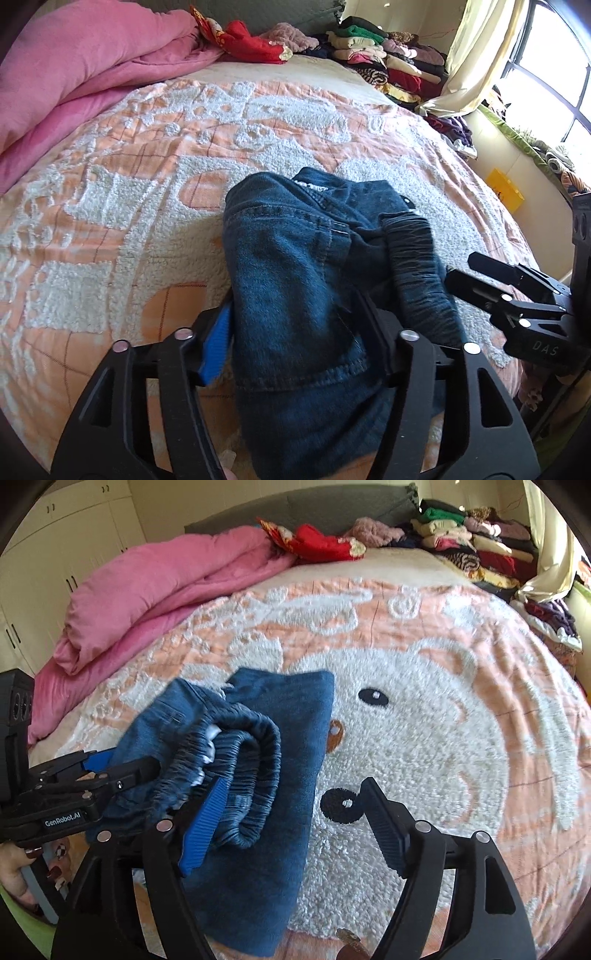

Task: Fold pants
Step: 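Release the denim and pull both tools back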

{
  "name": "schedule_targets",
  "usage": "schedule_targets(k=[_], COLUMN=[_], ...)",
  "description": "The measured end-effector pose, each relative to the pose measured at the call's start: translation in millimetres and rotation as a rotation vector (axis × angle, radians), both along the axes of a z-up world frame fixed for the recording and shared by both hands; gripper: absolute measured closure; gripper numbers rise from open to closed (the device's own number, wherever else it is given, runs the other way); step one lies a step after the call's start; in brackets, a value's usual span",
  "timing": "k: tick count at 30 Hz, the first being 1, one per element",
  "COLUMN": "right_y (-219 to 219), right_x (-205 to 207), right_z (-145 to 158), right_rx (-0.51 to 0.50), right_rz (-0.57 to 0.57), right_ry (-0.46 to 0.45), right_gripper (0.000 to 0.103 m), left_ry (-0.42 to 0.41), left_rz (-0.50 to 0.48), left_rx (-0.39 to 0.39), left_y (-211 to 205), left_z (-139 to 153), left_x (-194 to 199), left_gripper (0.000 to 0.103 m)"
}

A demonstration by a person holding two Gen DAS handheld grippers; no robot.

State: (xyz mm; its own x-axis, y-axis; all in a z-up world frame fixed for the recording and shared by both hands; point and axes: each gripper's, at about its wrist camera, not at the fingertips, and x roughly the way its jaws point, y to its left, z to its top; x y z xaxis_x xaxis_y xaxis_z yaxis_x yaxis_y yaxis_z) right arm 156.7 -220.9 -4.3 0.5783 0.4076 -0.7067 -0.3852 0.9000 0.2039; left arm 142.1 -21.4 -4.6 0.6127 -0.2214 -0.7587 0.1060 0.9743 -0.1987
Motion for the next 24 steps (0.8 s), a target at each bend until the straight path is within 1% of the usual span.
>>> schedule_targets(k=[1,2,3,4,6,8,15,21,24], right_y=[-1,-2,-4,-5,-8,-11,-23,-30,-30], right_x=[-4,-7,-13,-16,-24,-34,-66,-93,-105], right_z=[4,7,13,16,23,31,54,66,68], right_rx=[0.001,0.003,0.008,0.011,0.013,0.019,0.034,0.045,0.04], right_rz=[-0.001,-0.002,-0.001,-0.001,-0.003,-0.006,-0.012,-0.017,-0.012], right_ry=[-0.012,-0.023,-0.042,-0.055,-0.077,-0.104,-0.168,-0.2,-0.208], right_gripper=[0.019,0.015,0.015,0.014,0.006,0.006,0.005,0.005,0.005], left_ry=[-0.006,-0.014,-0.021,-0.028,-0.046,-0.066,-0.114,-0.132,-0.127], left_rz=[0.001,-0.001,-0.002,-0.002,-0.002,0.002,0.006,0.016,0.02], left_rx=[-0.001,0.0,0.0,0.002,0.004,0.006,0.019,0.025,0.022], left_y=[0,0,0,-1,-1,-2,0,4,6], left_z=[3,7,10,13,22,30,50,56,55], left_x=[-2,-6,-9,-12,-21,-30,-58,-82,-92], left_gripper=[0.041,0.036,0.03,0.026,0.017,0.01,0.01,0.01,0.01])
